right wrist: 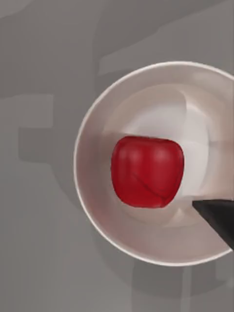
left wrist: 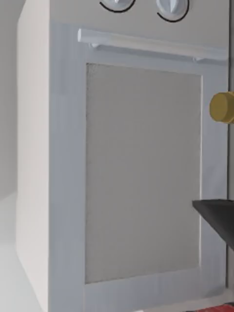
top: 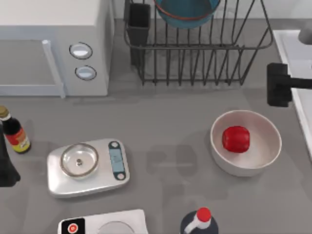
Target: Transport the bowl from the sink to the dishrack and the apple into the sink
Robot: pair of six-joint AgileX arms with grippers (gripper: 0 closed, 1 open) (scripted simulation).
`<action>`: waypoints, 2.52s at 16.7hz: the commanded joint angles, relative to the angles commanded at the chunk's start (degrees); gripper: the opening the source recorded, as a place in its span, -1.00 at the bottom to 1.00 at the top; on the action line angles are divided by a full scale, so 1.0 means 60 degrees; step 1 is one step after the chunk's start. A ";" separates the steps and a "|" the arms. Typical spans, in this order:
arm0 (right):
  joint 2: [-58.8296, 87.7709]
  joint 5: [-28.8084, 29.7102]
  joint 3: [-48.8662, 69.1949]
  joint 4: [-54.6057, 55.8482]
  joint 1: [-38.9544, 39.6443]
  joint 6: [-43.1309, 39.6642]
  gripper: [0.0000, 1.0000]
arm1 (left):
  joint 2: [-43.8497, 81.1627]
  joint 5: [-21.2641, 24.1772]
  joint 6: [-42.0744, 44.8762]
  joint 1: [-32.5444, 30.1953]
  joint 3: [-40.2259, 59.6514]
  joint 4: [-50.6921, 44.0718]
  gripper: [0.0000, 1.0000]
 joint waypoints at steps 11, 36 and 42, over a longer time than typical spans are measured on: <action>0.6086 -0.0008 0.4695 -0.3410 0.1371 0.1384 1.00 | 0.0000 0.0000 0.0000 0.0000 0.0000 0.0000 1.00; 0.7442 0.0002 0.2420 0.0221 0.1392 0.1424 0.25 | 0.0000 0.0000 0.0000 0.0000 0.0000 0.0000 1.00; 0.7442 0.0002 0.2420 0.0221 0.1392 0.1424 -0.66 | 0.0000 0.0000 0.0000 0.0000 0.0000 0.0000 1.00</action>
